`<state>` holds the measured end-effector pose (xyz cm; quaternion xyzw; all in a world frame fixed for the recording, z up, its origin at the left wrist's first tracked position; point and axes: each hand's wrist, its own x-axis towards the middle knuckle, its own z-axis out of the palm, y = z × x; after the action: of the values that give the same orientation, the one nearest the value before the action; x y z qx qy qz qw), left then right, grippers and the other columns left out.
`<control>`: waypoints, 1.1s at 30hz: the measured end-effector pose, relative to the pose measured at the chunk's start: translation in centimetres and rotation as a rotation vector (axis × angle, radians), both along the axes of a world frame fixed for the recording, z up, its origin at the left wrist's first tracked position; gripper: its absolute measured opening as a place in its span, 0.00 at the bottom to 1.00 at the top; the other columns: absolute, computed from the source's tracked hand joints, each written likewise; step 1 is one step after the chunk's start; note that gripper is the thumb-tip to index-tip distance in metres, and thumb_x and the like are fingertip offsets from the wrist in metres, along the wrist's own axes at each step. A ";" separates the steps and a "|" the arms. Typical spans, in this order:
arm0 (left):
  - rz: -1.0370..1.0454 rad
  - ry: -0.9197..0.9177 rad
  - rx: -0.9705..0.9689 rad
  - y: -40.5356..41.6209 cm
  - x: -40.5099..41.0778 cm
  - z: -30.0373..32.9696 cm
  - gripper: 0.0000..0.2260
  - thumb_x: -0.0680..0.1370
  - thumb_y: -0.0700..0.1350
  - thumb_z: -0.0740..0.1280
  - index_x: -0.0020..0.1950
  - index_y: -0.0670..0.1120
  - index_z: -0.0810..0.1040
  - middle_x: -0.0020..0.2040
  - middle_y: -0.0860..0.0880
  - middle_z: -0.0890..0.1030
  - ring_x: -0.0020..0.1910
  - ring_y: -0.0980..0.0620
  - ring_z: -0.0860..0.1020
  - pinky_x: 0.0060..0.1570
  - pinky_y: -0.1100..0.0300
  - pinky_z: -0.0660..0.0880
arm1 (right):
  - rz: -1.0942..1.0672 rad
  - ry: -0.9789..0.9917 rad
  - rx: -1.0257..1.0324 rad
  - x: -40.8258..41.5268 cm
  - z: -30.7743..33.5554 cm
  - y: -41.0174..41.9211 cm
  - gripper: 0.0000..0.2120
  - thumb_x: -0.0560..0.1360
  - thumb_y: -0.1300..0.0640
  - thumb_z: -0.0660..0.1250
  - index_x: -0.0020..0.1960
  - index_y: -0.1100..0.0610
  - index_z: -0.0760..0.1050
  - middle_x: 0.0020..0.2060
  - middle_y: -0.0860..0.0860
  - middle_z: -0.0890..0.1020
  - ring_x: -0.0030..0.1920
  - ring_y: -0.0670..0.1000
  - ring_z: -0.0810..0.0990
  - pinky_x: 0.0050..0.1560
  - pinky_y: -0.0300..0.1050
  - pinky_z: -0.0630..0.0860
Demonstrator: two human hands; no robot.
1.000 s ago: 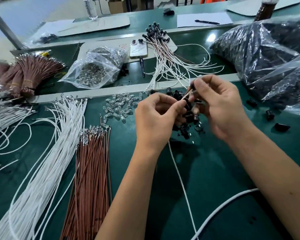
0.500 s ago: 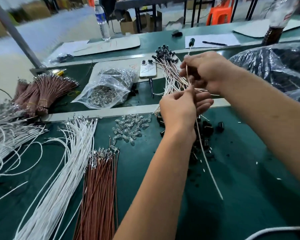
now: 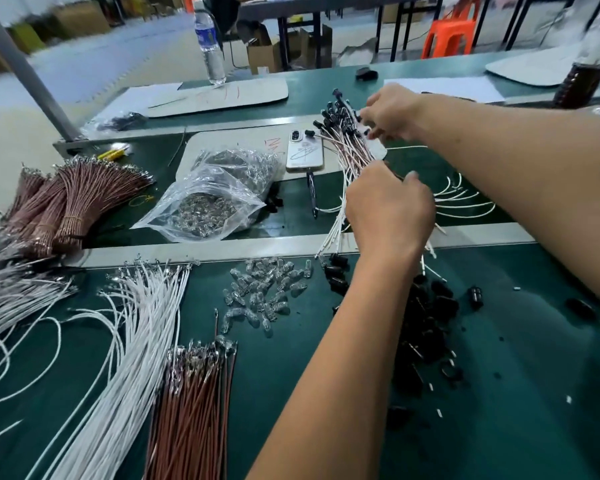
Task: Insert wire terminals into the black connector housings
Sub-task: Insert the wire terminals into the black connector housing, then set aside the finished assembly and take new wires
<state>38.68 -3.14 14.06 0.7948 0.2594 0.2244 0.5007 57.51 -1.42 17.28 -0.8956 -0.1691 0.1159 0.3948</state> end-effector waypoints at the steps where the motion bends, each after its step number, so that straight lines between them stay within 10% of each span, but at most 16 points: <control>1: 0.017 -0.025 0.034 0.0 -0.4 0.0 0.08 0.79 0.48 0.69 0.53 0.44 0.81 0.49 0.47 0.84 0.50 0.46 0.80 0.49 0.56 0.73 | 0.002 0.006 -0.041 -0.3 -0.7 -0.3 0.14 0.85 0.62 0.62 0.66 0.69 0.75 0.53 0.63 0.81 0.40 0.54 0.81 0.31 0.44 0.75; 7: 0.021 -0.001 0.083 1.1 -5.1 -1.0 0.05 0.77 0.47 0.70 0.45 0.48 0.85 0.42 0.51 0.85 0.45 0.50 0.82 0.51 0.54 0.80 | 0.157 -0.334 -0.172 -6.4 -2.2 -2.2 0.11 0.80 0.64 0.67 0.60 0.62 0.84 0.54 0.59 0.86 0.50 0.54 0.83 0.58 0.48 0.81; 13: 0.242 0.158 0.287 6.1 -12.5 -1.4 0.03 0.75 0.46 0.70 0.45 0.49 0.84 0.40 0.52 0.84 0.42 0.50 0.82 0.45 0.55 0.80 | 0.576 -0.411 -0.190 -17.6 -2.3 -2.1 0.05 0.77 0.58 0.73 0.50 0.57 0.87 0.39 0.49 0.86 0.36 0.44 0.83 0.40 0.34 0.78; 18: 0.310 0.399 0.388 9.8 -17.2 -1.5 0.06 0.73 0.40 0.70 0.47 0.49 0.85 0.40 0.49 0.83 0.40 0.49 0.79 0.41 0.58 0.75 | 0.739 -0.390 -0.449 -21.6 -2.9 -3.5 0.02 0.74 0.56 0.78 0.45 0.51 0.85 0.37 0.44 0.83 0.40 0.46 0.84 0.45 0.41 0.80; 27: 0.038 0.293 0.200 4.6 -16.4 -3.8 0.07 0.72 0.41 0.72 0.37 0.52 0.80 0.39 0.49 0.84 0.46 0.47 0.84 0.52 0.56 0.80 | 0.814 -0.303 -0.832 -25.9 -3.1 -7.7 0.12 0.66 0.56 0.84 0.43 0.53 0.82 0.34 0.51 0.85 0.30 0.51 0.85 0.33 0.43 0.80; 30: 0.014 0.267 0.172 4.0 -16.1 -4.5 0.04 0.74 0.43 0.73 0.40 0.50 0.81 0.42 0.45 0.85 0.45 0.44 0.84 0.52 0.52 0.81 | 0.800 -0.373 -0.734 -26.0 -3.1 -8.6 0.08 0.70 0.62 0.79 0.38 0.54 0.81 0.31 0.50 0.83 0.26 0.43 0.81 0.30 0.39 0.77; 33: -0.013 0.151 -0.270 4.1 -16.4 -4.1 0.11 0.81 0.45 0.69 0.46 0.37 0.81 0.43 0.37 0.84 0.34 0.43 0.84 0.45 0.45 0.84 | 0.734 -0.407 -0.398 -25.5 -3.0 -9.2 0.07 0.70 0.65 0.75 0.38 0.54 0.83 0.31 0.51 0.84 0.29 0.41 0.81 0.37 0.44 0.81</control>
<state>22.30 0.91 9.93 0.7366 0.3189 0.1239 0.5835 32.06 -10.61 14.33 -0.8395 -0.5234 0.0997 0.1068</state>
